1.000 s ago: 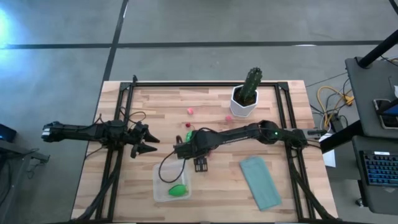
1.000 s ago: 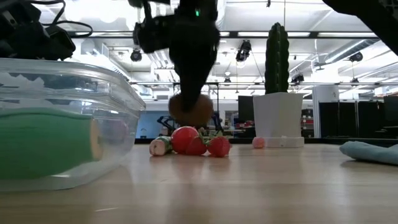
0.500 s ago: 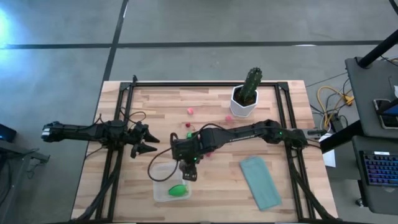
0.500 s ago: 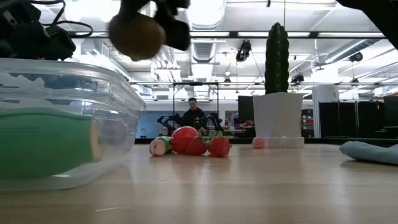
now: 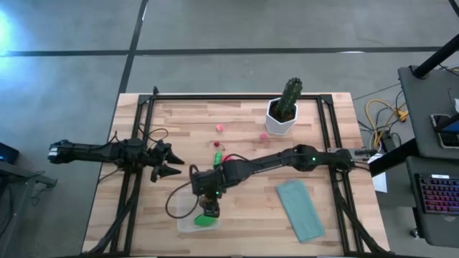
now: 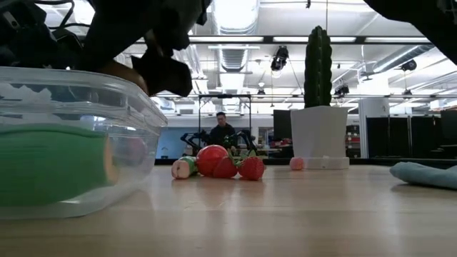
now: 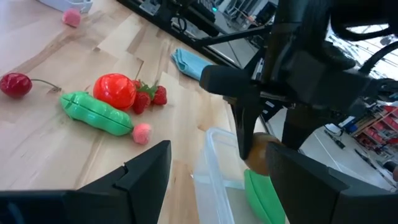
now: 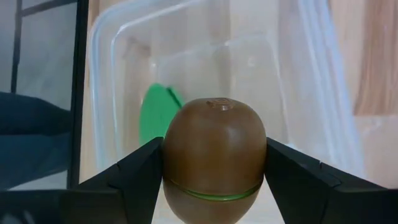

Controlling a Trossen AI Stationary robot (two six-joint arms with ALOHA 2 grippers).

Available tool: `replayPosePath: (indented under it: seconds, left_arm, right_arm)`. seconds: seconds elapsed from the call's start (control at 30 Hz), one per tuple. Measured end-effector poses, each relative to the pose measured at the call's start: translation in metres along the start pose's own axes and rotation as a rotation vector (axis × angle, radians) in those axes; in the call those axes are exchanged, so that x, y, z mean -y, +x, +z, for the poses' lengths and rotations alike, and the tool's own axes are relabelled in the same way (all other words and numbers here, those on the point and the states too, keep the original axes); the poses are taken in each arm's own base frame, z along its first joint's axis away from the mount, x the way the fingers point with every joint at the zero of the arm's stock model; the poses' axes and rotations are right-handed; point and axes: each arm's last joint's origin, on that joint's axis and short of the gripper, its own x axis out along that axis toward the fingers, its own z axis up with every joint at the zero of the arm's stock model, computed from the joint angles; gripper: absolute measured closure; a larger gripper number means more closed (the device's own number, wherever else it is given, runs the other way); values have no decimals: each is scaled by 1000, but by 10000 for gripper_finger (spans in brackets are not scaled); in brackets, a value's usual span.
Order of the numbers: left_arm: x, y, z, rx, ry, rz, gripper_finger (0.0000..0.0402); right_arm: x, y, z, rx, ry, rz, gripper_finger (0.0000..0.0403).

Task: Pick and placing Produce into tupperware
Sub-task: Put the brown kiwi into the transparent bin, then put the bottom pink peach into the transparent bin

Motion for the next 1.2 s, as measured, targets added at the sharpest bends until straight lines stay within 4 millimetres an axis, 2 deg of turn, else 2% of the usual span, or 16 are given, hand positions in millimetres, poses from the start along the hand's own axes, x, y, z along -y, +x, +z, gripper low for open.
replayPosePath:
  seconds: [0.3, 0.37, 0.43, 0.53, 0.6, 0.63, 0.7, 0.73, 0.9, 1.0, 1.2]
  left_arm:
    - [0, 0, 0, 1, 0, 0, 155]
    - [0, 0, 0, 2, 0, 0, 155]
    - [0, 0, 0, 3, 0, -1, 155]
    - [0, 0, 0, 3, 0, 0, 155]
    - [0, 0, 0, 1, 0, 0, 155]
    - [0, 0, 0, 1, 0, 0, 155]
    - [0, 0, 0, 2, 0, 0, 155]
    - [0, 0, 0, 2, 0, 0, 155]
    - [0, 0, 0, 0, 0, 2, 155]
    - [0, 0, 0, 1, 0, 1, 155]
    - [0, 0, 0, 0, -1, 2, 155]
  right_arm:
    - [-6, -1, 2, 31, -27, 9, 97]
    - [-7, -6, 2, 35, -17, 8, 86]
    - [-9, -19, 4, 66, -38, -84, 82]
    - [-10, -54, 5, 103, -141, -303, 88]
    - [-2, -71, 3, 56, -194, -373, 96]
    - [5, -74, 1, 8, -211, -391, 99]
    - [20, -71, -5, -97, -251, -422, 104]
    - [29, -64, -7, -144, -271, -430, 106]
    - [51, -47, -11, -227, -402, -424, 111]
    - [63, -33, -16, -258, -422, -426, 111]
    - [71, -17, -19, -238, -522, -417, 134]
